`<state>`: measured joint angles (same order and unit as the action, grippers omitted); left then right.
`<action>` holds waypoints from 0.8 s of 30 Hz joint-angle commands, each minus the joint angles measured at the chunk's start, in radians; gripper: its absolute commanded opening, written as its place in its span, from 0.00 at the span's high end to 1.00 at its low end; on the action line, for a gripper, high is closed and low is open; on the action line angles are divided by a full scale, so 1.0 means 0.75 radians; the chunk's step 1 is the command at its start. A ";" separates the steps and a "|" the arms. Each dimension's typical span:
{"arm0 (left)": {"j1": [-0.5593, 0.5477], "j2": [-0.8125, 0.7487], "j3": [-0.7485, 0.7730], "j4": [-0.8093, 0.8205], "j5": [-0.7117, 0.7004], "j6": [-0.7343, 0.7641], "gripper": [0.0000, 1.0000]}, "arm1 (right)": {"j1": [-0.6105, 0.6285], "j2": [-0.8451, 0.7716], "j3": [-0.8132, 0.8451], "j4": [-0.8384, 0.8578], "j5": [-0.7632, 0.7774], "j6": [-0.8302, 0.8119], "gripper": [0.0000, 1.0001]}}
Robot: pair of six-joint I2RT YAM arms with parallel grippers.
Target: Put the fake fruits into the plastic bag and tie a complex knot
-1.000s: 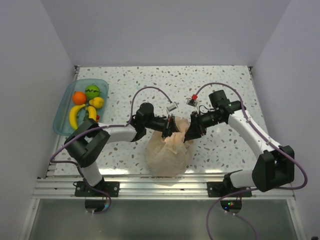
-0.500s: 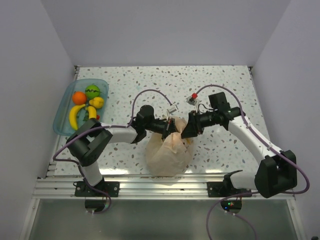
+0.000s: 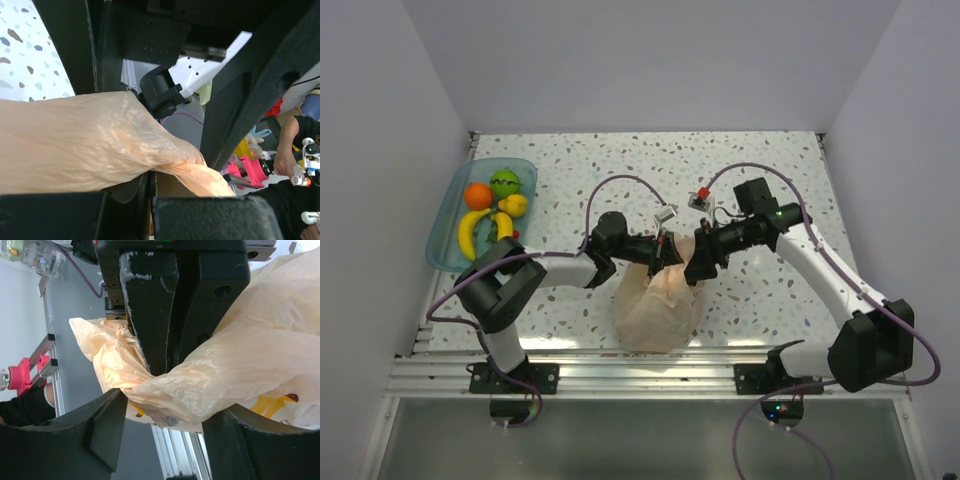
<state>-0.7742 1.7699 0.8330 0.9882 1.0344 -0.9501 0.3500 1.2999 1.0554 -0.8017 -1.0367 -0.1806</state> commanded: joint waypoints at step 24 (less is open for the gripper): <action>-0.013 0.029 0.074 0.135 -0.033 -0.022 1.00 | -0.127 0.106 0.135 -0.267 -0.066 -0.281 0.50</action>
<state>-0.7750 1.7832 0.8494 1.0309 1.0168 -0.9604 0.2382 1.3830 1.1648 -1.1530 -1.0500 -0.5072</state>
